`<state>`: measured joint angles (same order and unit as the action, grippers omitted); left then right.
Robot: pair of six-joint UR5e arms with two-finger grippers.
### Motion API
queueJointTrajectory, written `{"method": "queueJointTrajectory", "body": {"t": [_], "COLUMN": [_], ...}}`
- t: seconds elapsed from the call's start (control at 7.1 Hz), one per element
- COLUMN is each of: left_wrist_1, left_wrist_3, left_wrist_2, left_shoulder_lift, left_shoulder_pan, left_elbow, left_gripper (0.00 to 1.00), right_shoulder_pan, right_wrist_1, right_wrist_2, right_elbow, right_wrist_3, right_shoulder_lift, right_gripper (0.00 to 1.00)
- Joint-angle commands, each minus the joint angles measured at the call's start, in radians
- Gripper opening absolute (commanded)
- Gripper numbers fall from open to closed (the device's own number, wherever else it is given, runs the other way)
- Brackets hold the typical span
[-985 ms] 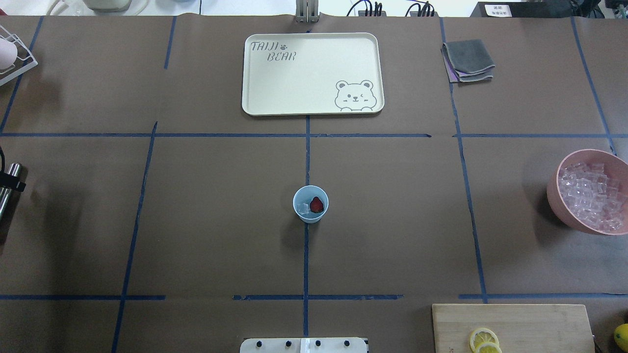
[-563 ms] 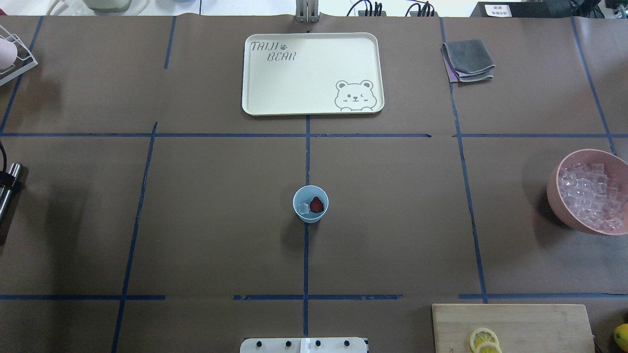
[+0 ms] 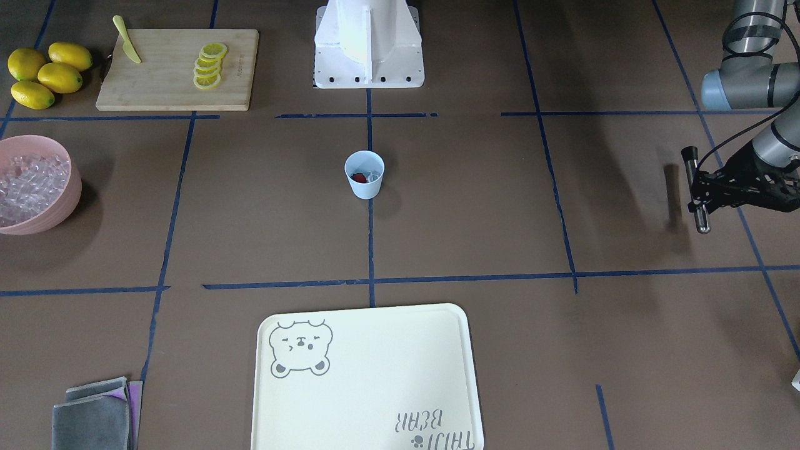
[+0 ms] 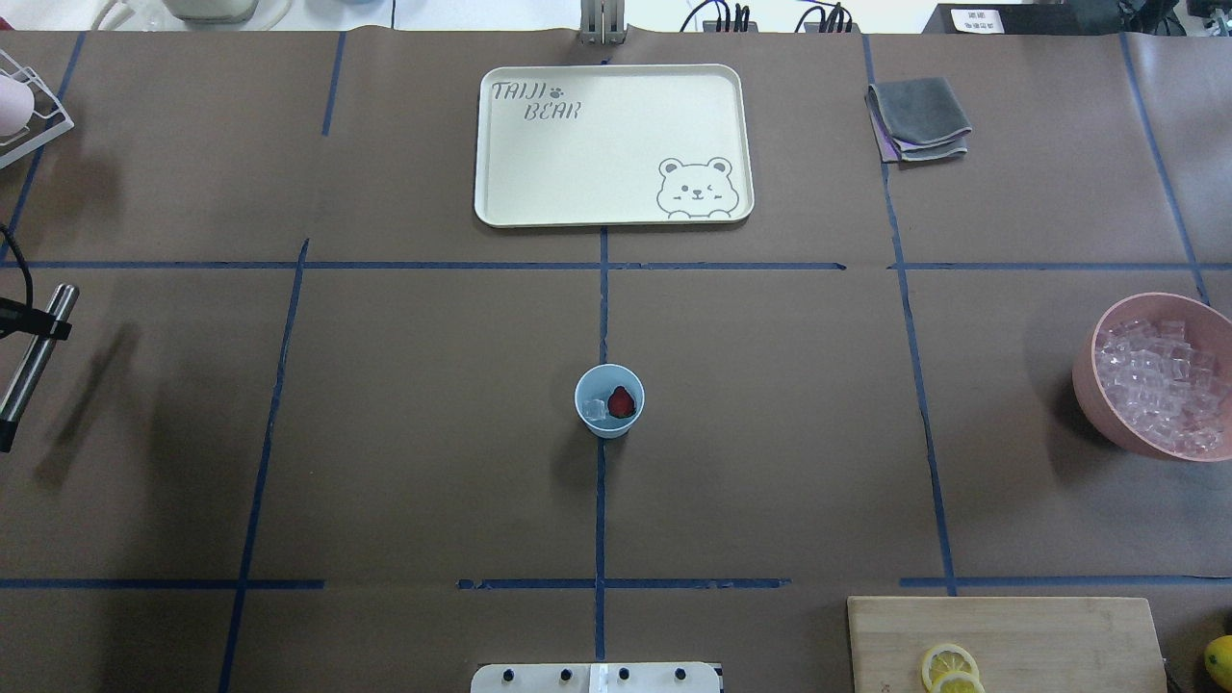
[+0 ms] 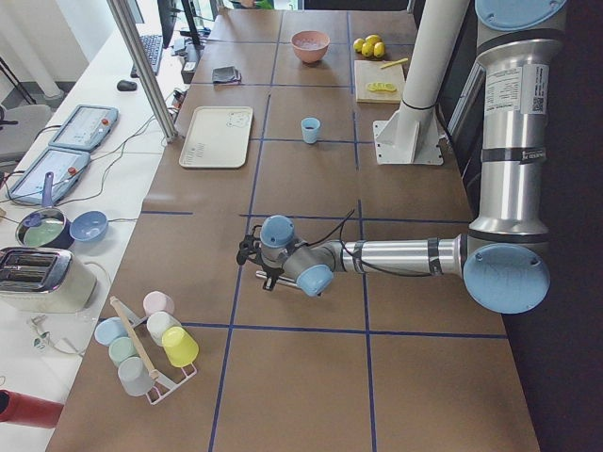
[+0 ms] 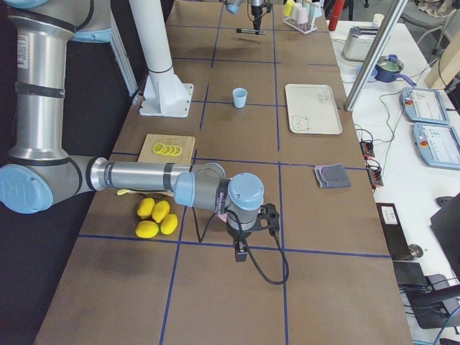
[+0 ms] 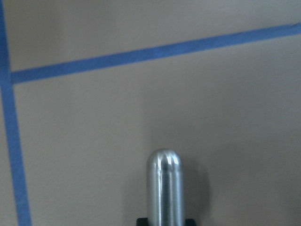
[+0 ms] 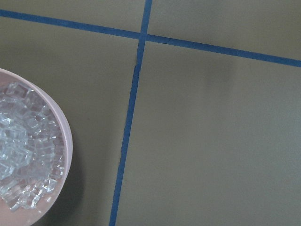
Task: Mash ice and strawberries in cup
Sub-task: 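Carry the metal pestle with the left gripper over the blue cup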
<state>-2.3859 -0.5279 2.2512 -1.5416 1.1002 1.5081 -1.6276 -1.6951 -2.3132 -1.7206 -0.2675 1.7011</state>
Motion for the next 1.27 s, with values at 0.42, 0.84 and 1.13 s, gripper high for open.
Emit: {"method": "queueJointTrajectory", "body": {"t": [0.42,0.84,1.13], "left_wrist_1": [-0.177,-0.283,-0.450], "left_wrist_3": [-0.020,-0.021,0.050], "left_wrist_2": [0.004,-0.018,-0.194], "left_shoulder_lift": [-0.330,-0.497,-0.535], "left_shoulder_pan": [-0.071,-0.199,-0.333], "left_elbow": [0.164,0.162,0.152], "left_gripper": [0.03,0.00,0.00], "right_shoulder_pan": [-0.002,-0.011,-0.017], "right_wrist_1": [0.000,-0.002,-0.002], "right_wrist_2": [-0.002,-0.002,-0.003], "right_elbow": [-0.001,-0.008,-0.010], "right_wrist_3": [0.002,0.002,0.002], "right_shoulder_lift": [-0.005,-0.005,-0.005], "right_gripper": [1.00,1.00,1.00]}}
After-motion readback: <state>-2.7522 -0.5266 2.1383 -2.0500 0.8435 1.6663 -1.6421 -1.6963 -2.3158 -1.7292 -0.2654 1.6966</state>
